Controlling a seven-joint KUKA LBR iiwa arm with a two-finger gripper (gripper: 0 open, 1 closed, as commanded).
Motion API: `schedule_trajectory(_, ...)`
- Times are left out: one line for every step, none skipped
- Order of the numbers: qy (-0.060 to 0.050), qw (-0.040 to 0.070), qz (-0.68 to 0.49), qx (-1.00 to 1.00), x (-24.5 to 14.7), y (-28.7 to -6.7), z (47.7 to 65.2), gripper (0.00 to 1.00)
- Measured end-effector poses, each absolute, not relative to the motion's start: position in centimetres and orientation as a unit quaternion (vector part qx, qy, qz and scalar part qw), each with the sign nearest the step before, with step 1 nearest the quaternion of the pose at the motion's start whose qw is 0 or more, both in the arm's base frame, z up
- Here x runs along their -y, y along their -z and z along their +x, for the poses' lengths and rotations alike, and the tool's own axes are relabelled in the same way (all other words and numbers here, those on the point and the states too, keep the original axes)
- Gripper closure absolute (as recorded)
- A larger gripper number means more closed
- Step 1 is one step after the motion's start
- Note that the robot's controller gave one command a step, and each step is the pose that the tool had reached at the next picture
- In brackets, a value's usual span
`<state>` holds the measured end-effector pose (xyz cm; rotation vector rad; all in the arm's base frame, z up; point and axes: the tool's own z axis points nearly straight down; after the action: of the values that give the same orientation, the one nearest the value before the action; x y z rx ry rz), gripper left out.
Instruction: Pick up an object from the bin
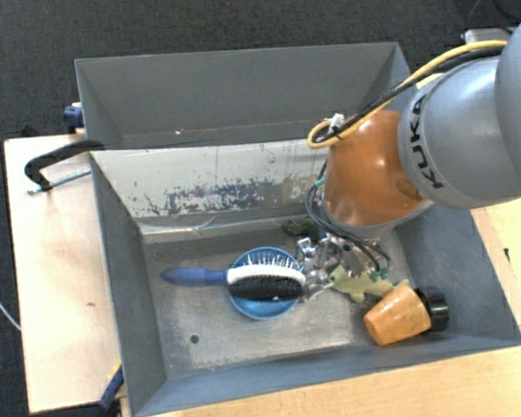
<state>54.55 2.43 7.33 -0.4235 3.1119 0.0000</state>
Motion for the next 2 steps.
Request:
schedule_trajectory(0.000,0.008,-0.134,-0.991,-2.34,-18.84,55.83,1.00)
schedule_trajectory(0.000,0.003,-0.135,-0.991,-2.34,-18.32,55.62,0.00)
